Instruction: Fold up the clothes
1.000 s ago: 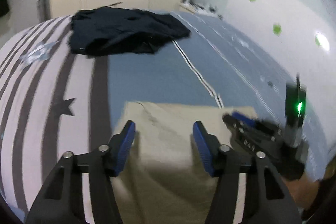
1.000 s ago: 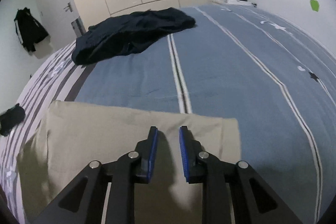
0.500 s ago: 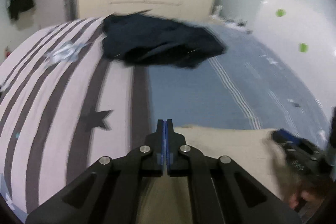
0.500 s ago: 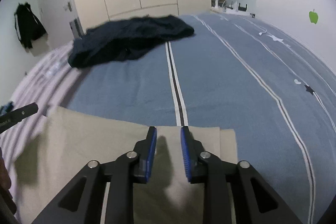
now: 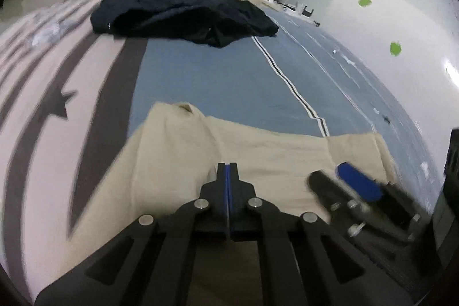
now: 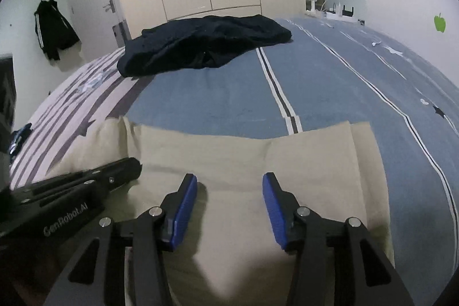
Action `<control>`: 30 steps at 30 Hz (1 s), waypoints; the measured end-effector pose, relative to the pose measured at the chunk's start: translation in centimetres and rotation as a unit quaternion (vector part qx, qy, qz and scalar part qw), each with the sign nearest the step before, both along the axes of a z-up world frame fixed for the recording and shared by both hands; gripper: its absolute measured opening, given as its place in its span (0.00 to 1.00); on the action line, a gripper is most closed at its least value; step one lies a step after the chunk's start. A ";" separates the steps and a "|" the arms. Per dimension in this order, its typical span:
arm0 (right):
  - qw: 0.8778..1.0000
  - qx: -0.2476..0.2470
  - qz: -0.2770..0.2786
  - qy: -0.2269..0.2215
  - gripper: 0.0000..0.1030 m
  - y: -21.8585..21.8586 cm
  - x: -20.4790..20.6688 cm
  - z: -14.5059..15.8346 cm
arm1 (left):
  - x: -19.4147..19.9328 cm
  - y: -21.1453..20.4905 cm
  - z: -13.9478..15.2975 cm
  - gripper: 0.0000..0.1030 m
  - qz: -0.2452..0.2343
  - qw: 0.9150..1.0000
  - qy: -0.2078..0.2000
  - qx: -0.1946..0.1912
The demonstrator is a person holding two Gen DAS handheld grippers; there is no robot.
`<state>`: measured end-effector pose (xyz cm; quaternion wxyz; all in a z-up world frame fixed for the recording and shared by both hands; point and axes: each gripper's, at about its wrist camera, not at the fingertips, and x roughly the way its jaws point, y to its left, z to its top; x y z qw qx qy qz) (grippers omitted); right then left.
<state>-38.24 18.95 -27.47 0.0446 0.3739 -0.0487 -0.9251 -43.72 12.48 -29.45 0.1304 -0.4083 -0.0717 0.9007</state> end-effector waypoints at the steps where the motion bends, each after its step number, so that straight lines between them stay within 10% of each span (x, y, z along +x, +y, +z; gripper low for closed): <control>1: 1.000 0.000 -0.004 0.004 0.41 0.4 0.1 0.1 | 0.0 -0.3 0.2 0.02 0.000 1.000 0.006 -0.008; 7: 1.000 -0.002 -0.023 0.000 0.27 3.1 0.6 0.6 | -0.5 -3.6 1.4 0.02 0.016 0.999 0.011 -0.039; 16: 0.997 -0.014 -0.071 -0.011 0.31 8.3 2.9 3.3 | 6.3 -1.9 6.9 0.04 -0.023 0.999 0.033 0.012; 22: 1.000 -0.024 -0.003 -0.006 0.31 3.6 8.5 4.9 | 9.2 1.5 3.5 0.04 -0.032 0.999 -0.018 0.006; 30: 0.998 -0.003 -0.007 -0.055 0.21 3.6 9.3 0.3 | 9.0 -4.0 1.9 0.02 0.027 0.999 -0.029 -0.020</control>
